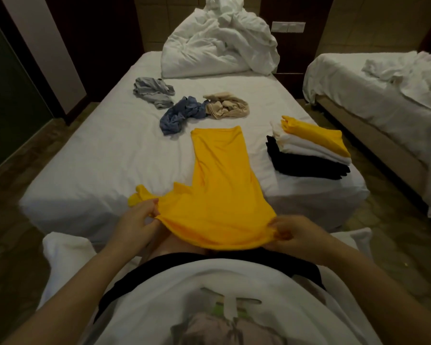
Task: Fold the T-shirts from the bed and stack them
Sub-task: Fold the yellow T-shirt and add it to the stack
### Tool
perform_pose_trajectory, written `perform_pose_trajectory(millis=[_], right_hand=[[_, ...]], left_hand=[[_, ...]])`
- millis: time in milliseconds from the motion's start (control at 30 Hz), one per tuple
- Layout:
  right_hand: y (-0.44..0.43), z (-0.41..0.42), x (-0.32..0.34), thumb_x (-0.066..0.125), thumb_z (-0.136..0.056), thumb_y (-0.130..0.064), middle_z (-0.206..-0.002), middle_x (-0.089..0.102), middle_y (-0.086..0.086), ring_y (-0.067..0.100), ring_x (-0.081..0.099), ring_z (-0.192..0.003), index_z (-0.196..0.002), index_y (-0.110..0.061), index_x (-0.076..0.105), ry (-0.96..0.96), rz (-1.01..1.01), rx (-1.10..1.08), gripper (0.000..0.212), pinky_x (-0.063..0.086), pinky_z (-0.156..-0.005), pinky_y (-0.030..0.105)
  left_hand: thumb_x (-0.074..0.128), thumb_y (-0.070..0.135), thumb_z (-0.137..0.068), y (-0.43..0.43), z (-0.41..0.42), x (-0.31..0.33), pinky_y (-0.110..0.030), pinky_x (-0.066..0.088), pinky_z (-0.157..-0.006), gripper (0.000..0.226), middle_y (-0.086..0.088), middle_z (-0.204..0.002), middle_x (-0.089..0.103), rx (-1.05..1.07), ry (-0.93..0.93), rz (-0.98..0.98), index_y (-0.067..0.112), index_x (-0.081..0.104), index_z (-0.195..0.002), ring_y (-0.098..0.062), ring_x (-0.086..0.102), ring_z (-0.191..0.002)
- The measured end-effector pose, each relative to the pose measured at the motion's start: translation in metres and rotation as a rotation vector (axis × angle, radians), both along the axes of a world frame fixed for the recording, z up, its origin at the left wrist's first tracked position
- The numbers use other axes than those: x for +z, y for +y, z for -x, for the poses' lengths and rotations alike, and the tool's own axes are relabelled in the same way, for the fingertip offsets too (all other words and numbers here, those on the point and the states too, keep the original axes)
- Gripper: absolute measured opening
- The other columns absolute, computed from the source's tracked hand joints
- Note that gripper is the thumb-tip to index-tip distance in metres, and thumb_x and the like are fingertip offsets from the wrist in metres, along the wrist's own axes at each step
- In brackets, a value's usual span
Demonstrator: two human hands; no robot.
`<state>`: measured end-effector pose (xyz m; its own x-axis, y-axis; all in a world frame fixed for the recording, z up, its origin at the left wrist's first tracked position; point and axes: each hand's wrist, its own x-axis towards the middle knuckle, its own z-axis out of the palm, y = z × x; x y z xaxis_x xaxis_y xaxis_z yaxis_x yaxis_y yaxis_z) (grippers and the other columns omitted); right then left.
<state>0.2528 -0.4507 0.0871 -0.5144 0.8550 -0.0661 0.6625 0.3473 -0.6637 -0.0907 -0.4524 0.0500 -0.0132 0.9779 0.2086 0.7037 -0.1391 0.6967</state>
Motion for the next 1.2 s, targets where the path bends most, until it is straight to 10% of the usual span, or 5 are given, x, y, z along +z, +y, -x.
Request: perform_pose_trajectory(millis=[167, 433, 800, 1000, 1200], right_hand=[[0.013, 0.008, 0.021, 0.059, -0.068, -0.068, -0.092, 0.063, -0.013, 0.003, 0.058, -0.082, -0.095, -0.031, 0.07, -0.023, 0.392, 0.021, 0.047, 0.043, -0.072, 0.022], [0.056, 0.071, 0.015, 0.051, -0.091, -0.045, -0.112, 0.065, 0.003, 0.019, 0.057, -0.107, -0.111, -0.013, 0.067, -0.077, 0.281, -0.047, 0.041, 0.045, -0.094, 0.034], [0.102, 0.12, -0.027, 0.05, -0.095, -0.019, -0.121, 0.062, 0.011, 0.024, 0.057, -0.11, -0.119, -0.012, 0.062, -0.115, 0.214, -0.146, 0.028, 0.041, -0.078, 0.026], [0.11, 0.107, -0.045, 0.051, -0.094, -0.016, -0.121, 0.063, 0.007, 0.02, 0.054, -0.112, -0.116, -0.012, 0.064, -0.043, 0.222, -0.248, 0.025, 0.037, -0.085, 0.022], [0.116, 0.101, -0.052, 0.053, -0.093, -0.013, -0.12, 0.063, 0.005, 0.017, 0.053, -0.112, -0.112, -0.01, 0.066, 0.02, 0.233, -0.29, 0.023, 0.03, -0.074, 0.013]], left_hand=[[0.059, 0.015, -0.079, -0.004, 0.005, -0.017, -0.03, 0.036, -0.064, 0.021, -0.006, -0.073, 0.06, -0.021, 0.164, 0.388, 0.028, 0.048, -0.066, -0.024, 0.06, -0.081], [0.041, 0.005, -0.091, 0.024, 0.028, -0.023, -0.022, 0.038, -0.043, 0.02, -0.016, -0.079, 0.067, 0.209, -0.025, 0.557, 0.007, 0.057, -0.079, -0.02, 0.055, -0.051], [0.044, 0.036, -0.097, 0.138, 0.004, -0.038, -0.037, 0.037, -0.098, 0.049, -0.021, -0.136, 0.044, -0.007, 0.104, 0.498, 0.02, 0.035, -0.142, -0.035, 0.045, -0.122], [0.058, 0.033, -0.09, 0.168, -0.011, -0.053, -0.029, 0.041, -0.066, 0.021, -0.012, -0.092, 0.06, -0.144, 0.169, 0.631, 0.013, 0.06, -0.086, -0.022, 0.054, -0.081], [0.059, 0.021, -0.09, 0.165, 0.017, -0.039, -0.02, 0.036, -0.049, 0.02, -0.005, -0.063, 0.047, 0.039, -0.411, 0.543, 0.015, 0.056, -0.071, -0.013, 0.043, -0.057]])
